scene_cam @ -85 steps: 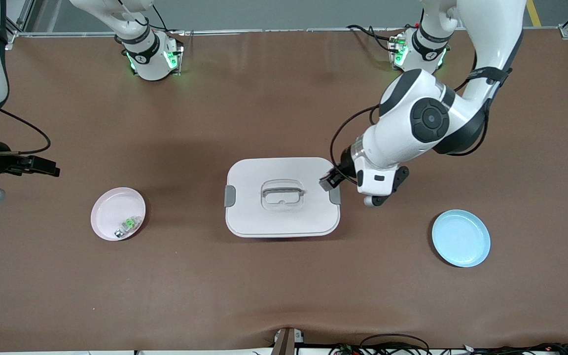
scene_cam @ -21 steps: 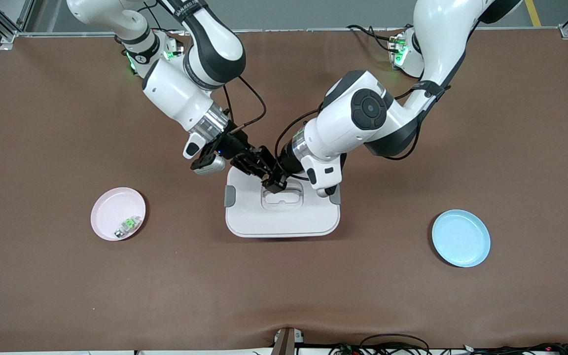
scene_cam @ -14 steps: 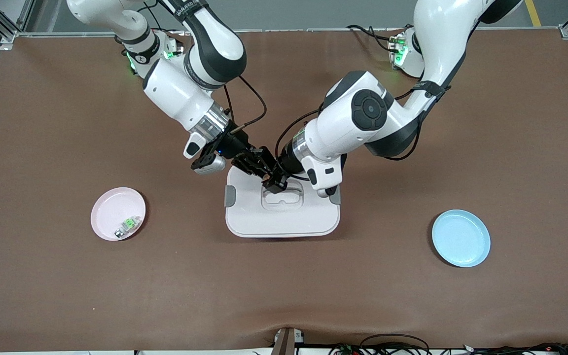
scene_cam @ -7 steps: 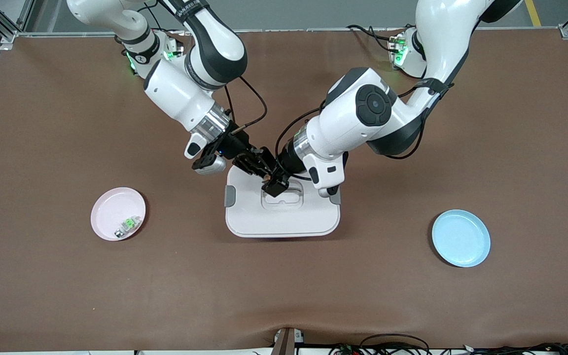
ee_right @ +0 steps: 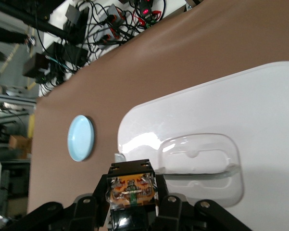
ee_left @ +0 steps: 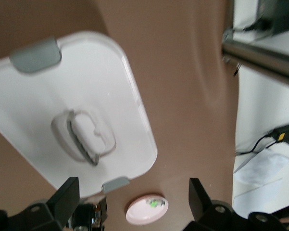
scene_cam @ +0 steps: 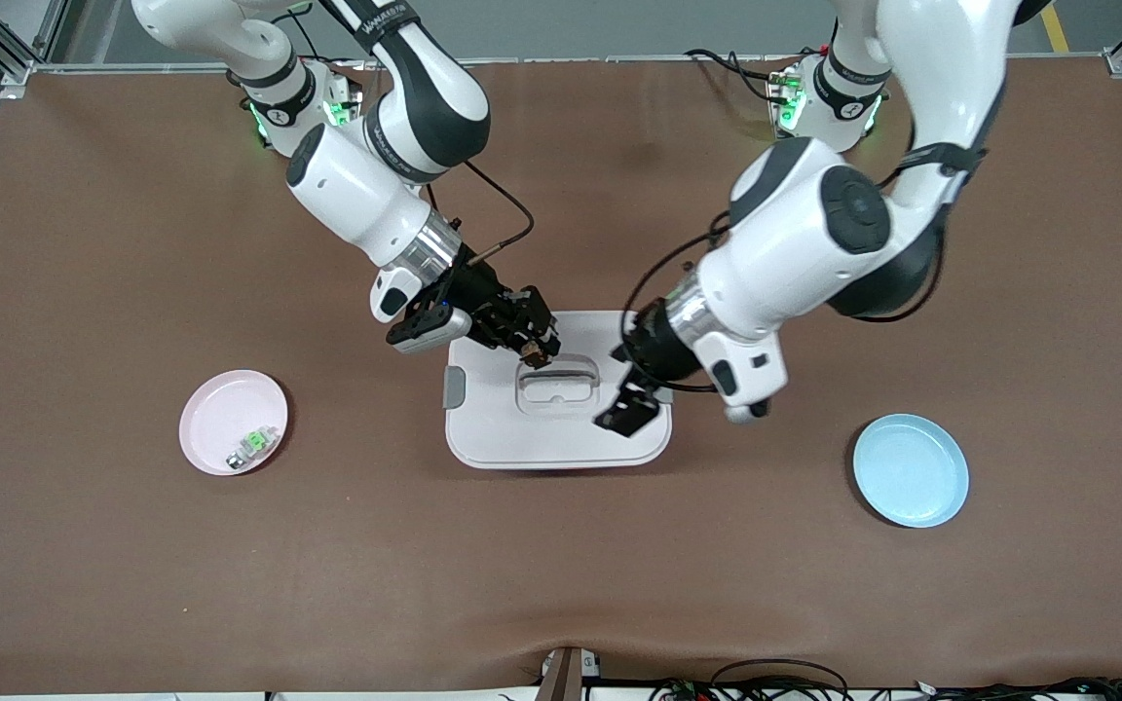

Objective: Transfer orange switch to right arm and place
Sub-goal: 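Carry the switch to the white plate while the left gripper withdraws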

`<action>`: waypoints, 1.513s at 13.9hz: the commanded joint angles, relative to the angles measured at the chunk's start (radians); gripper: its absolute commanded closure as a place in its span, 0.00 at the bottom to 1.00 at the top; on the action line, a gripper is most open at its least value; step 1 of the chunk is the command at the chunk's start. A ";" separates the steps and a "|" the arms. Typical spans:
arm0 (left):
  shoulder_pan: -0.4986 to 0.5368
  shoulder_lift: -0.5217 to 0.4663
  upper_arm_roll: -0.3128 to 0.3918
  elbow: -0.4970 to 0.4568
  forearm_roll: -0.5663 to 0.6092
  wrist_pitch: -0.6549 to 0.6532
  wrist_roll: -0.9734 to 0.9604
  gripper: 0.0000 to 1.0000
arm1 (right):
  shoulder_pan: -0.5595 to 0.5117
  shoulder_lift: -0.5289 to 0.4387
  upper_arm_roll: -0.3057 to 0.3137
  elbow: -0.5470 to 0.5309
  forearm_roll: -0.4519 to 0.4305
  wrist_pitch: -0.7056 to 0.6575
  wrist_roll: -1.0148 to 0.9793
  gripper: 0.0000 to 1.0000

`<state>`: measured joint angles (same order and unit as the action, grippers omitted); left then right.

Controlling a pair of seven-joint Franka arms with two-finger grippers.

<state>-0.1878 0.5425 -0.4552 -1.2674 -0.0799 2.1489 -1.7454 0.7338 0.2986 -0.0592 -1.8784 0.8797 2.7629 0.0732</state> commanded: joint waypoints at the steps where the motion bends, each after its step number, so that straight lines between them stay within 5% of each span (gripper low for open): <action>1: 0.020 -0.053 0.012 -0.013 0.093 -0.091 0.090 0.00 | -0.045 -0.006 0.001 -0.001 -0.155 -0.096 -0.004 1.00; 5: 0.109 -0.087 0.013 -0.015 0.156 -0.222 0.260 0.00 | -0.131 -0.021 0.002 0.021 -0.532 -0.336 -0.030 1.00; 14: 0.327 -0.189 0.013 -0.020 0.212 -0.378 0.727 0.00 | -0.321 -0.102 0.001 0.027 -0.769 -0.656 -0.514 1.00; 21: 0.425 -0.295 0.026 -0.059 0.203 -0.513 1.036 0.00 | -0.516 -0.130 0.001 -0.001 -0.829 -0.697 -1.114 1.00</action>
<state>0.2113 0.3190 -0.4380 -1.2700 0.1131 1.6739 -0.8173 0.2716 0.1975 -0.0769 -1.8519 0.0982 2.0705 -0.8913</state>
